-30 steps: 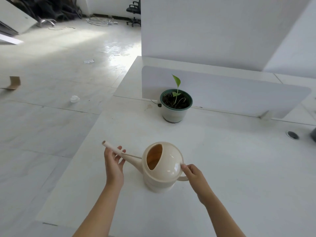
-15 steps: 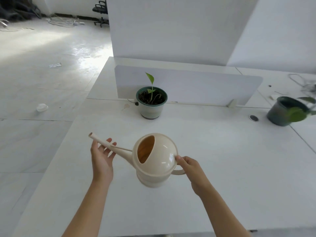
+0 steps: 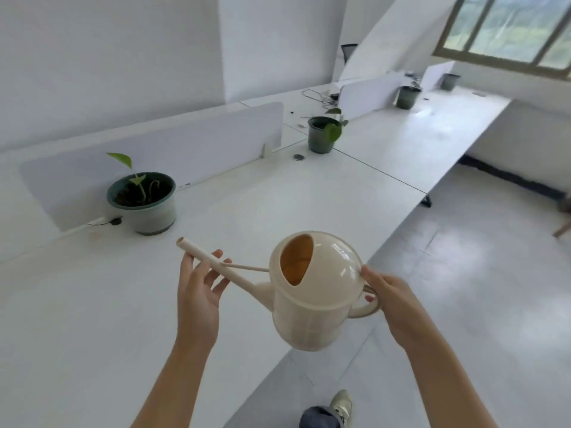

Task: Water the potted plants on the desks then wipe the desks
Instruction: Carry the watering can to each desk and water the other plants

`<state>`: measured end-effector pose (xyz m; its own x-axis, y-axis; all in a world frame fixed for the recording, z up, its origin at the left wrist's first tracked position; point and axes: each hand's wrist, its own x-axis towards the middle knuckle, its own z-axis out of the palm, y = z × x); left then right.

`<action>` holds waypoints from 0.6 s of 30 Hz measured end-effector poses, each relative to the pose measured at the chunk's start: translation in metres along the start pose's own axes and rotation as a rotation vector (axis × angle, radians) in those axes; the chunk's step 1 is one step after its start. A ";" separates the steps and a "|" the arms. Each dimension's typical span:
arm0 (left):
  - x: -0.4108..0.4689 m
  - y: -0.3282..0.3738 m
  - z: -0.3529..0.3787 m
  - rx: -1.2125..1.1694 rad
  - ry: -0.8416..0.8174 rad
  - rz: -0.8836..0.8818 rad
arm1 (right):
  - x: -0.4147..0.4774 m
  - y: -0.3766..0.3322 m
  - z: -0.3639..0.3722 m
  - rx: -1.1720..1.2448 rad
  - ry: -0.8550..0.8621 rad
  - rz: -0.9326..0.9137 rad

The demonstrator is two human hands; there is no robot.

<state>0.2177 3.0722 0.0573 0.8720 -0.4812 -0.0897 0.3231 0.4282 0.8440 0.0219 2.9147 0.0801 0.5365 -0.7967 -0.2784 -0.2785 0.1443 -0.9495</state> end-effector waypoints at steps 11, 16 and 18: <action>-0.105 -0.032 0.073 0.066 -0.497 -0.260 | -0.181 0.038 -0.094 0.117 0.476 0.012; -0.171 -0.052 0.101 0.090 -0.652 -0.297 | -0.256 0.055 -0.133 0.155 0.591 0.028; -0.199 -0.059 0.111 0.099 -0.686 -0.299 | -0.283 0.060 -0.150 0.167 0.620 0.035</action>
<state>-0.0155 3.0581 0.0844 0.3169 -0.9485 -0.0001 0.4473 0.1493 0.8819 -0.2658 3.0609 0.1230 -0.0449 -0.9742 -0.2213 -0.1332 0.2254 -0.9651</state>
